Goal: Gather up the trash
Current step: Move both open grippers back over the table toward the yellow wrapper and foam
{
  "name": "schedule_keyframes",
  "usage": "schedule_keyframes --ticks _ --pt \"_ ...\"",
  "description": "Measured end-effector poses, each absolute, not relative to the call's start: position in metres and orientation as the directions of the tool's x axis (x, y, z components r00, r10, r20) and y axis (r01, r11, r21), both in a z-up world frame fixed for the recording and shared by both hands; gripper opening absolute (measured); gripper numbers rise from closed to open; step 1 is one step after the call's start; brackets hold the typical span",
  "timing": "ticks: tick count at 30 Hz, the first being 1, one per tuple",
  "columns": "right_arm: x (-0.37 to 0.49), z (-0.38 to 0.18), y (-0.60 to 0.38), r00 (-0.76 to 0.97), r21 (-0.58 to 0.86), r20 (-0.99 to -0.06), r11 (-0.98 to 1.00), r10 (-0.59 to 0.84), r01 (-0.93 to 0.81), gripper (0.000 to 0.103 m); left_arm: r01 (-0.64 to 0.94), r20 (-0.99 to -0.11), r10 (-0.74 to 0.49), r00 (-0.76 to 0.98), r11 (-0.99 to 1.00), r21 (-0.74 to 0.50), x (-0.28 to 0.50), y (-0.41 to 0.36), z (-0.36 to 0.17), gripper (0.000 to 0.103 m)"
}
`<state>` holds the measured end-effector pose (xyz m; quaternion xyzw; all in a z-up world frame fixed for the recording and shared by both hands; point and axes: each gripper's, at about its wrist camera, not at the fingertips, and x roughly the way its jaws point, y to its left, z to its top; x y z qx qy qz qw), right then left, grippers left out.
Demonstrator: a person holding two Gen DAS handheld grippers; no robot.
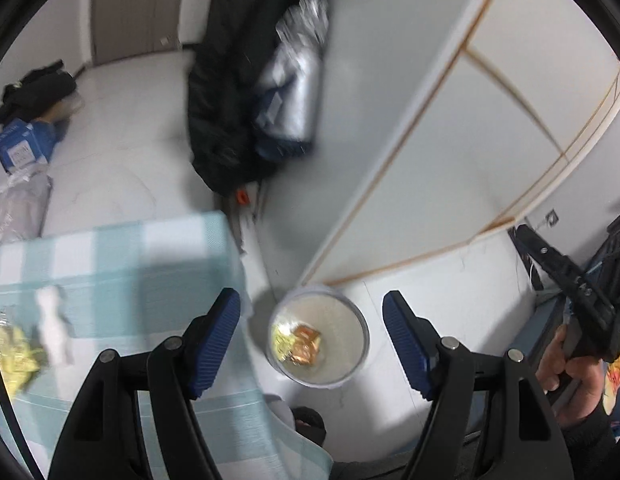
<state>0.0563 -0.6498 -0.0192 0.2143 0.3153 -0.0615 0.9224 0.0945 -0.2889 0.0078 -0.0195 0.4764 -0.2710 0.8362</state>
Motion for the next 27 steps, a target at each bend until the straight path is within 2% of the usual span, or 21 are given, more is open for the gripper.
schedule_keyframes --ticks 3,6,15,18,22,27 --pt "0.054 0.017 -0.622 0.838 0.347 -0.544 0.920 0.040 0.181 0.045 0.426 -0.743 -0.471 0.475 0.862 -0.274 0.088 -0.263 0.033 0.073" --pt "0.050 0.048 -0.584 0.870 0.342 -0.486 0.934 0.083 0.102 0.051 0.407 -0.708 -0.464 0.533 0.874 -0.267 0.085 -0.240 0.052 0.081" --pt "0.042 0.084 -0.466 0.897 0.326 -0.391 0.943 0.205 -0.073 0.068 0.330 -0.620 -0.420 0.663 0.907 -0.262 0.070 -0.167 0.078 0.082" --pt "0.036 0.084 -0.438 0.891 0.323 -0.387 0.940 0.236 -0.109 0.072 0.293 -0.590 -0.389 0.707 0.921 -0.257 0.065 -0.143 0.076 0.083" --pt "0.042 0.077 -0.399 0.879 0.311 -0.398 0.940 0.263 -0.141 0.076 0.237 -0.559 -0.349 0.752 0.935 -0.264 0.066 -0.111 0.067 0.089" --pt "0.052 0.060 -0.354 0.852 0.284 -0.428 0.939 0.303 -0.192 0.080 0.177 -0.565 -0.302 0.768 0.948 -0.266 0.068 -0.080 0.054 0.091"
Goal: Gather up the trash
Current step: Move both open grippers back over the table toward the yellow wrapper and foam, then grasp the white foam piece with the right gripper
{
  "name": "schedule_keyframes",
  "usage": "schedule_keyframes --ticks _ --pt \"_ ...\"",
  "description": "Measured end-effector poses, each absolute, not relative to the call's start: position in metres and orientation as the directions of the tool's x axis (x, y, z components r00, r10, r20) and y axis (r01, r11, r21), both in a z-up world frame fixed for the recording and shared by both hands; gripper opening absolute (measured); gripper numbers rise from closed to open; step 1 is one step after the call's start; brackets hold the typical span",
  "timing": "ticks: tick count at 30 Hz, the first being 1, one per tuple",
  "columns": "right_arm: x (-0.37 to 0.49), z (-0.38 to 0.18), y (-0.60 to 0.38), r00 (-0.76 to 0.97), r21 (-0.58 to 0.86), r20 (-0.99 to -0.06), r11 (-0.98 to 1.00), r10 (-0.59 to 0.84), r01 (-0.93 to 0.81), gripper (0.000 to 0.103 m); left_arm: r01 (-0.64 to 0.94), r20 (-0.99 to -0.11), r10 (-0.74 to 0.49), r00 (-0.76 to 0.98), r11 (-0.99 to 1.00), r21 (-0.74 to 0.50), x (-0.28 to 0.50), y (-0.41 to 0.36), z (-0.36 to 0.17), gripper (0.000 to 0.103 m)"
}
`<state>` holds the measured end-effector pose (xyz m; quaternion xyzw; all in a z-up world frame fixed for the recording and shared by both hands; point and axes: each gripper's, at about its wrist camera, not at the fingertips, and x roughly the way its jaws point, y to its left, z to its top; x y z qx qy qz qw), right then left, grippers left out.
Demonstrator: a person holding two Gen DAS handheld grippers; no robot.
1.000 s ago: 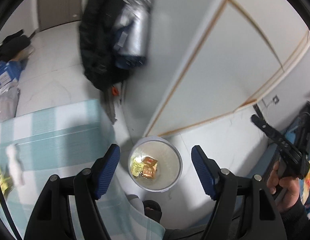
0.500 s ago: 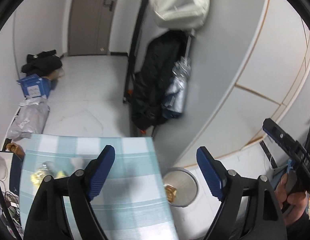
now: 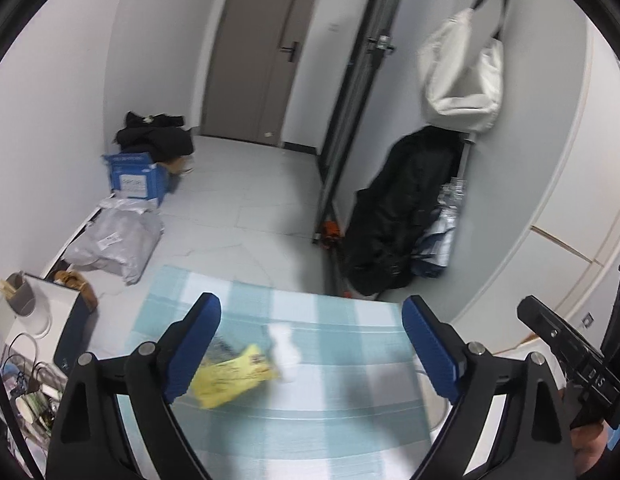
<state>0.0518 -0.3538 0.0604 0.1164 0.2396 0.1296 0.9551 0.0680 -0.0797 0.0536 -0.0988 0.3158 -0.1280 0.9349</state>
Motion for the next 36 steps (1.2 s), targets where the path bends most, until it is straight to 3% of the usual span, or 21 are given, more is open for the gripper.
schedule_keyframes --ticks 13,23,36 --pt "0.078 0.016 -0.260 0.779 0.182 -0.534 0.945 0.327 -0.272 0.085 0.105 -0.577 -0.262 0.773 0.951 -0.290 0.075 -0.020 0.023 0.092" --pt "0.133 -0.050 -0.222 0.654 0.103 -0.718 0.965 0.239 -0.240 0.085 0.002 -0.679 -0.260 0.687 0.935 -0.356 0.090 0.024 -0.012 0.092" --pt "0.225 -0.097 -0.192 0.456 0.152 -0.852 0.955 0.258 -0.256 0.084 -0.058 -0.704 -0.246 0.666 0.924 -0.377 0.099 0.056 -0.017 0.092"
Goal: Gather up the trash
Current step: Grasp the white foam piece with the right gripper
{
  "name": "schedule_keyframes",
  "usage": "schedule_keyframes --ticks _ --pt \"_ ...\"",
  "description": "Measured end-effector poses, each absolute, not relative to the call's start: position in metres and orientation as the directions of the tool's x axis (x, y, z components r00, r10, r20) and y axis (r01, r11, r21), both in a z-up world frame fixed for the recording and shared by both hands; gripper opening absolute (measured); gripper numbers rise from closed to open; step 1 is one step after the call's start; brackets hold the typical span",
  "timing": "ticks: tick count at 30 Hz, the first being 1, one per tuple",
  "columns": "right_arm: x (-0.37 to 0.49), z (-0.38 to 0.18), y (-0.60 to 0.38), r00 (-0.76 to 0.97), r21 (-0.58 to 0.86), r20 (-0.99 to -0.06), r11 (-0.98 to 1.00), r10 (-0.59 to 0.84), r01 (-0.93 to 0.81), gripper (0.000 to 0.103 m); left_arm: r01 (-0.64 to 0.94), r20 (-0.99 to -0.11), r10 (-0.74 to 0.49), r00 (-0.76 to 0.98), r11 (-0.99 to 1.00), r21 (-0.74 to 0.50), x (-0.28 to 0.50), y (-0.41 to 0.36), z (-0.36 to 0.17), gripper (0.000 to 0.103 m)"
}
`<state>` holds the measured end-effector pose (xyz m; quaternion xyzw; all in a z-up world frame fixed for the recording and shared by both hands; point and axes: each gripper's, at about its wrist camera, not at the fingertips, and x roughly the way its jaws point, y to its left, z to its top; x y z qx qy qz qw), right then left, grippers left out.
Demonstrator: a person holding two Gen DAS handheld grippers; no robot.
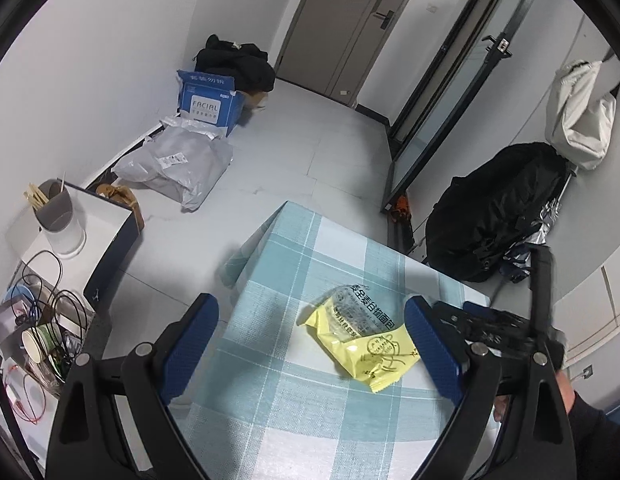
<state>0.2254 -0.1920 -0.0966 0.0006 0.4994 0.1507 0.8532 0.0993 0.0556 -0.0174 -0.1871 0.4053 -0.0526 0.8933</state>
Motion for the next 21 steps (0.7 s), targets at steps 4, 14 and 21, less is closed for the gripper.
schedule_keyframes --ticks 4,14,21 --pt "0.251 -0.114 -0.186 0.354 0.227 -0.887 0.947 0.297 -0.227 0.080 -0.062 -0.712 -0.249 0.657 0.923 -0.380 0.100 0.060 -0.019 0.092" --pt "0.267 -0.131 -0.166 0.279 0.158 -0.935 0.960 0.220 -0.230 0.047 -0.079 -0.712 -0.251 0.656 0.915 -0.396 0.101 0.073 -0.019 0.092" --pt "0.260 -0.128 -0.153 0.264 0.079 -0.950 0.949 0.164 -0.304 0.034 -0.073 -0.709 -0.255 0.657 0.915 -0.397 0.099 0.073 -0.018 0.092"
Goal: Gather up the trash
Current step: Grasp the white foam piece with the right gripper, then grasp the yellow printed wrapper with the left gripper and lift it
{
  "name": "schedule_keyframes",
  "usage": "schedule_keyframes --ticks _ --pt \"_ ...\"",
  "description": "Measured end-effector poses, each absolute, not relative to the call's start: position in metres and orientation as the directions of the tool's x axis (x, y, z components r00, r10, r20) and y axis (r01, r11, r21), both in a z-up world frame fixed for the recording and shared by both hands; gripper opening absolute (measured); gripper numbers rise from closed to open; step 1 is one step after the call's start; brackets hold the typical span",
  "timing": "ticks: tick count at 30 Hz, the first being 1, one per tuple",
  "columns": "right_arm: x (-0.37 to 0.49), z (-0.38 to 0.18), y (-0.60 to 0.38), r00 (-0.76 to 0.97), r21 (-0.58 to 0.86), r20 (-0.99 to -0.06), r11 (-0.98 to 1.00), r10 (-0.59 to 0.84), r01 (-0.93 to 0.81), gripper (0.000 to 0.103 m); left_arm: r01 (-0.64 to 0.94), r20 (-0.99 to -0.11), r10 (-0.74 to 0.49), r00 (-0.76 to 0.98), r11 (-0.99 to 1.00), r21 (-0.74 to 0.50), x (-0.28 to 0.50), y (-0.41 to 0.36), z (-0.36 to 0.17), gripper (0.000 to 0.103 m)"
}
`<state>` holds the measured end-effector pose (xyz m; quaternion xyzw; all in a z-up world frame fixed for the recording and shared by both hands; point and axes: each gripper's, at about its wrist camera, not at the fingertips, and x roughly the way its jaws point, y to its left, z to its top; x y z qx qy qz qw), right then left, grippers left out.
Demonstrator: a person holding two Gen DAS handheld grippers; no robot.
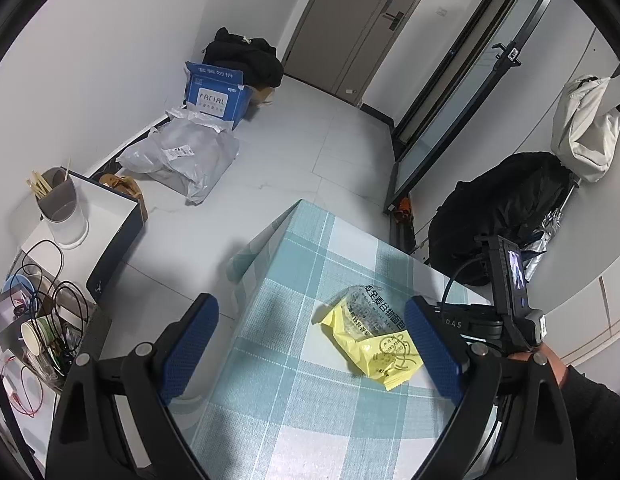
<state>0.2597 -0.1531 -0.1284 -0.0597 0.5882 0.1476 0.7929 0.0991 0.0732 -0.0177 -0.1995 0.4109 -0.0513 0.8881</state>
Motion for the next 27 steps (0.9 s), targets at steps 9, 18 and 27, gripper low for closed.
schedule_keyframes --ticks 9,18,27 --pt "0.250 -0.120 -0.170 0.282 0.099 -0.943 0.956 0.179 -0.275 0.033 -0.068 -0.698 -0.270 0.664 0.907 -0.415 0.095 0.078 -0.017 0.092" --pt "0.222 -0.104 -0.199 0.323 0.158 -0.915 0.952 0.242 -0.263 0.033 -0.088 -0.711 -0.326 0.623 0.874 -0.478 0.101 0.080 -0.031 0.092" --pt "0.169 -0.093 -0.215 0.331 0.235 -0.882 0.922 0.336 -0.309 0.033 -0.066 -0.732 -0.378 0.567 0.865 -0.498 0.102 0.063 -0.049 0.092"
